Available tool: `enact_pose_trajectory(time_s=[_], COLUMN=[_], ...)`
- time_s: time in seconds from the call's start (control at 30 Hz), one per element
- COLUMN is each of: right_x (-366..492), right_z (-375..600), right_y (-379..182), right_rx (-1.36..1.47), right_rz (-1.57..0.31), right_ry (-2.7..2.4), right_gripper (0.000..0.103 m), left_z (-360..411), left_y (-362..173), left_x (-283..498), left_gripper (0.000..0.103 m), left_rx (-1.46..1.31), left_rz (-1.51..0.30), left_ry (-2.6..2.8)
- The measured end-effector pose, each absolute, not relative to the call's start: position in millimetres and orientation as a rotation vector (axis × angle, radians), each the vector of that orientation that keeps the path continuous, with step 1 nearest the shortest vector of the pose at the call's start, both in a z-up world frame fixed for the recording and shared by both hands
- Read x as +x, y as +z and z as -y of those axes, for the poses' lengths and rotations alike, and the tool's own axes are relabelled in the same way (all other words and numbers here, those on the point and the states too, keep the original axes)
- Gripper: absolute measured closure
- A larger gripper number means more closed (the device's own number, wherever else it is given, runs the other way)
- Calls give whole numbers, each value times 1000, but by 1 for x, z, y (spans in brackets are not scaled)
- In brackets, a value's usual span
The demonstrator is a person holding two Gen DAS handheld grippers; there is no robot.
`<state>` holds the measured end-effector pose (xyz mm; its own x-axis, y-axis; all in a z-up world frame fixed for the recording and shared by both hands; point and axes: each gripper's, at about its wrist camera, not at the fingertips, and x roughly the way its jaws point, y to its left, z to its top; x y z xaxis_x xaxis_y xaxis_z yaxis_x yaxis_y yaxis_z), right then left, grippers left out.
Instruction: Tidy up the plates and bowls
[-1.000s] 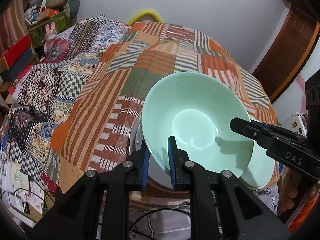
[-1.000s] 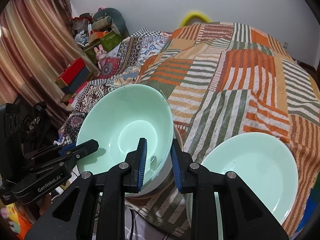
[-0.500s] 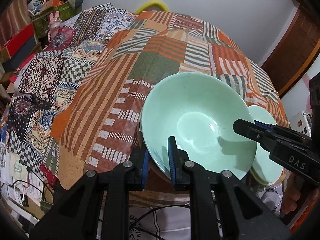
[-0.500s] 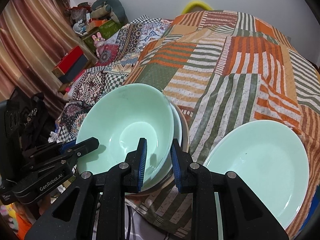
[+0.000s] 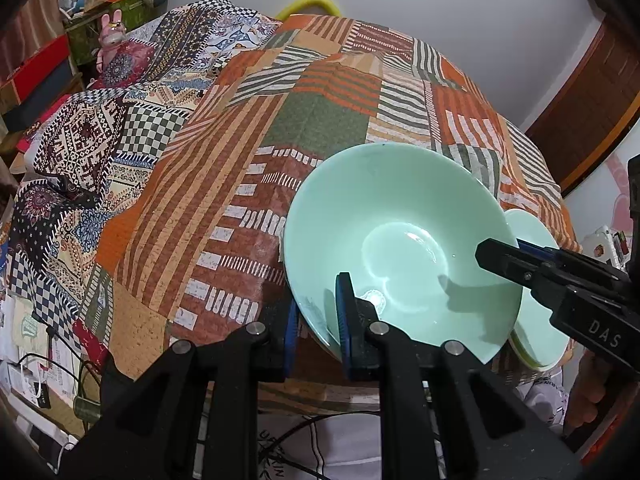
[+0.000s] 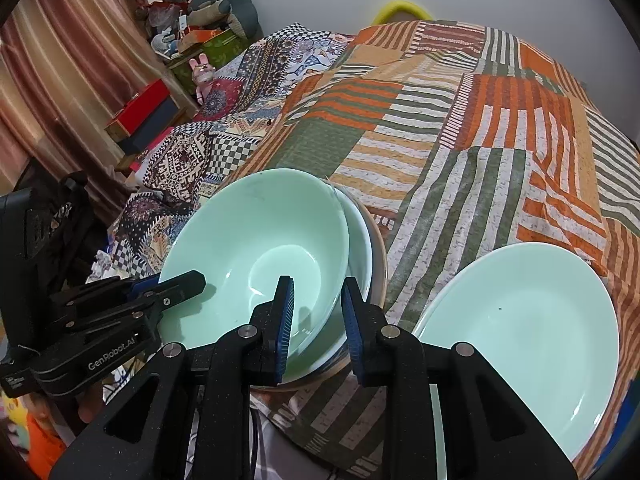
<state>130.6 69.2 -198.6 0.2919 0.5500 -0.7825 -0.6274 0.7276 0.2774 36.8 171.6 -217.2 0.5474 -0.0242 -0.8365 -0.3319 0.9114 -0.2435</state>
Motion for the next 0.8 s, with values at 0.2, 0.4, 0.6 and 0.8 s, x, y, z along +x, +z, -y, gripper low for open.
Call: enact_pose_trajectory(time_s=[0.2,0.4,0.6,0.8], right_x=[129,129,129,132], right_z=[-69,-65,-59,-50], right_y=[-192,-184,-179,-178], right_rx=[-148,-144,-131,-97], right_rz=[-960,-915,-901,-899], right_ry=[765,770,766,744], right_gripper=[79,75,74,63], left_z=[-171,-174,-173,-179], left_y=[-211,-204,-191,-191], left_x=[37,38,31,29], left_gripper=[87,87,87,72], left_rx=[-366,-371,-374,-402], left_rz=[-966,-952,-911,-900], left_ry=[222,223,216,219])
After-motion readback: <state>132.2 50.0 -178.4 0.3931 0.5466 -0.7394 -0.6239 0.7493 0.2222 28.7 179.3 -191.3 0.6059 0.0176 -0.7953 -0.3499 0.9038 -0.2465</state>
